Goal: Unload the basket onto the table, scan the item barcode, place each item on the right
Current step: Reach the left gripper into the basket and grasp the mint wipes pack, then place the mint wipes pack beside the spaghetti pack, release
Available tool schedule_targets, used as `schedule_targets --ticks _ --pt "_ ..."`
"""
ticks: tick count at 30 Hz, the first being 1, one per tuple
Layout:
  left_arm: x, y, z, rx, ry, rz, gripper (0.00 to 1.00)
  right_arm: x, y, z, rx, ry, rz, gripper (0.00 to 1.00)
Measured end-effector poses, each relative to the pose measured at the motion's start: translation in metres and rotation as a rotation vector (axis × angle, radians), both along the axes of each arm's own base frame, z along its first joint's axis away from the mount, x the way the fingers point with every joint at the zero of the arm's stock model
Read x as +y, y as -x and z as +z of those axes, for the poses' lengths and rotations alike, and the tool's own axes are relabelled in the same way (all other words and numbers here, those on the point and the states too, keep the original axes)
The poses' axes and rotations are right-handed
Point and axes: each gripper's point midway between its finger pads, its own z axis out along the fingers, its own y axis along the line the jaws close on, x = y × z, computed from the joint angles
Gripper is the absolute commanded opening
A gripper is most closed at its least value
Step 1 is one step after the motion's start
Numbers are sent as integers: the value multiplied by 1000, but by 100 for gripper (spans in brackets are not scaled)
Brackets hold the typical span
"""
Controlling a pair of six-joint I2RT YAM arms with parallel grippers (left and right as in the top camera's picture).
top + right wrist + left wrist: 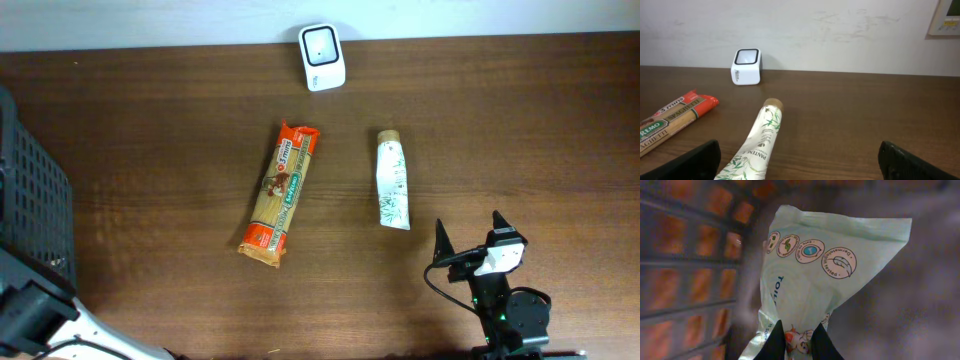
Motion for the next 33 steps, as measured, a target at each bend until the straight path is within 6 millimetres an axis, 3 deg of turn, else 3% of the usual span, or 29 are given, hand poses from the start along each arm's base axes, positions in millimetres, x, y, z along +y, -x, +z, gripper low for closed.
schedule_targets --ticks 2,4,6,7,8,9,12,13,14,16,17,19,21,22,25,33 --pt "-3 -4 41 -75 -50 25 0 0 0 0 0 0 0 99" --pt "-3 -4 108 -203 -141 61 0 0 0 0 0 0 0 99" --pt "-17 9 206 -386 -266 101 0 0 0 0 0 0 0 99" --pt "-25 16 240 -448 -306 106 0 0 0 0 0 0 0 99" --pt "-33 20 258 -487 -321 106 0 0 0 0 0 0 0 99" --pt "-54 31 293 -560 -336 93 0 0 0 0 0 0 0 99" --pt "-108 29 312 -673 -194 36 0 0 0 0 0 -1 0 99" --pt "-147 16 314 -727 -73 -36 0 0 0 0 0 0 0 99" --pt "-172 7 312 -744 1 -85 0 0 0 0 0 1 0 99" --pt "-249 -16 279 -668 257 -209 0 0 0 0 0 0 0 99" --pt "-275 -25 264 -623 326 -256 0 0 0 0 -1 0 0 99" --pt "-340 -39 206 -456 479 -354 0 0 0 0 0 0 0 99" --pt "-376 -43 161 -334 535 -402 0 0 0 0 0 0 0 99" --pt "-400 -40 126 -232 572 -430 0 0 0 0 0 0 0 99" --pt "-433 -29 65 -84 584 -469 0 0 0 0 0 0 0 99" --pt "-471 -19 -30 79 599 -495 0 0 0 0 0 0 0 99"
